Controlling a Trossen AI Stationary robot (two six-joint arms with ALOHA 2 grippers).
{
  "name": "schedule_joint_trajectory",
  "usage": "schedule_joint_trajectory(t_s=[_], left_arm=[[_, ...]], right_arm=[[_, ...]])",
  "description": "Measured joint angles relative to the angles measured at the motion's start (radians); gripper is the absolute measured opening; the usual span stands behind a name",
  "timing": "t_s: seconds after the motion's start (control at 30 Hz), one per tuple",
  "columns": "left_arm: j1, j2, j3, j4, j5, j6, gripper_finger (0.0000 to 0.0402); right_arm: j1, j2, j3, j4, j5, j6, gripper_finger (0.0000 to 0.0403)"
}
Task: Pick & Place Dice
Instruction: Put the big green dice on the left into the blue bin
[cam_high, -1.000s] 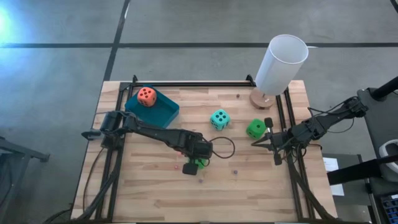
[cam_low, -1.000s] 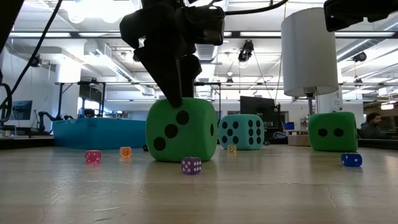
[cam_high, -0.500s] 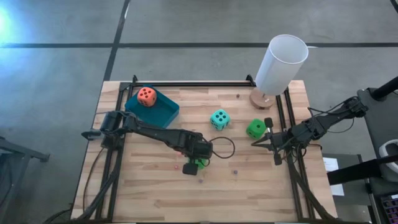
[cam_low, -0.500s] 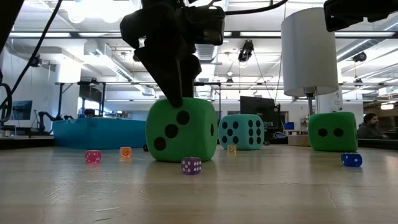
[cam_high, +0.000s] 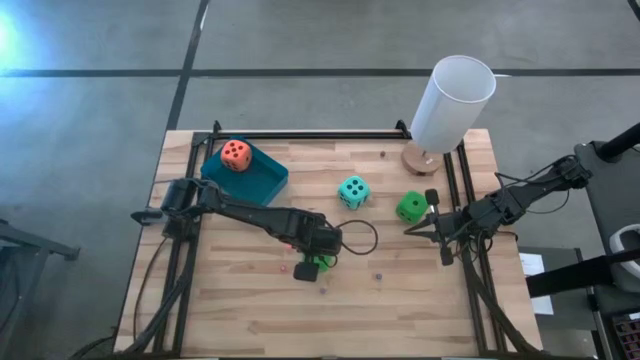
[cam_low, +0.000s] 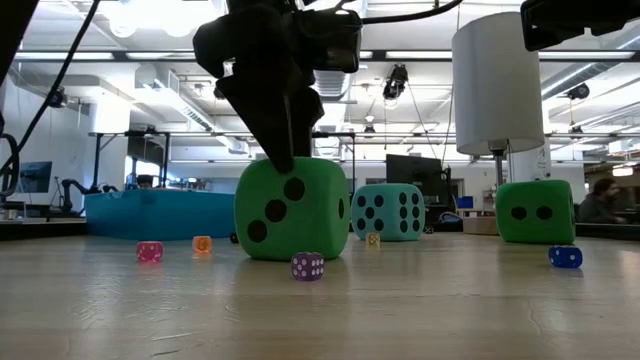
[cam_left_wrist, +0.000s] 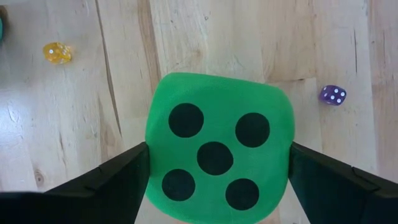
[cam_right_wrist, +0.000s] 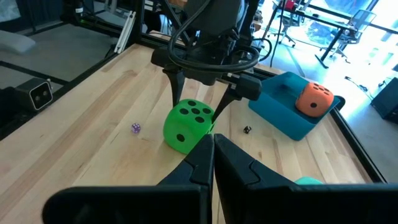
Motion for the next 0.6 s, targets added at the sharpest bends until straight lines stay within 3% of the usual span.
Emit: schedule_joint_trajectory(t_s=[0.6], left_arm=[[0.000,-0.031,-0.003,0.005,0.003,-0.019,0.0350]], right_arm=[[0.000,0.000,0.000,0.000,0.000,0.000,0.0008]])
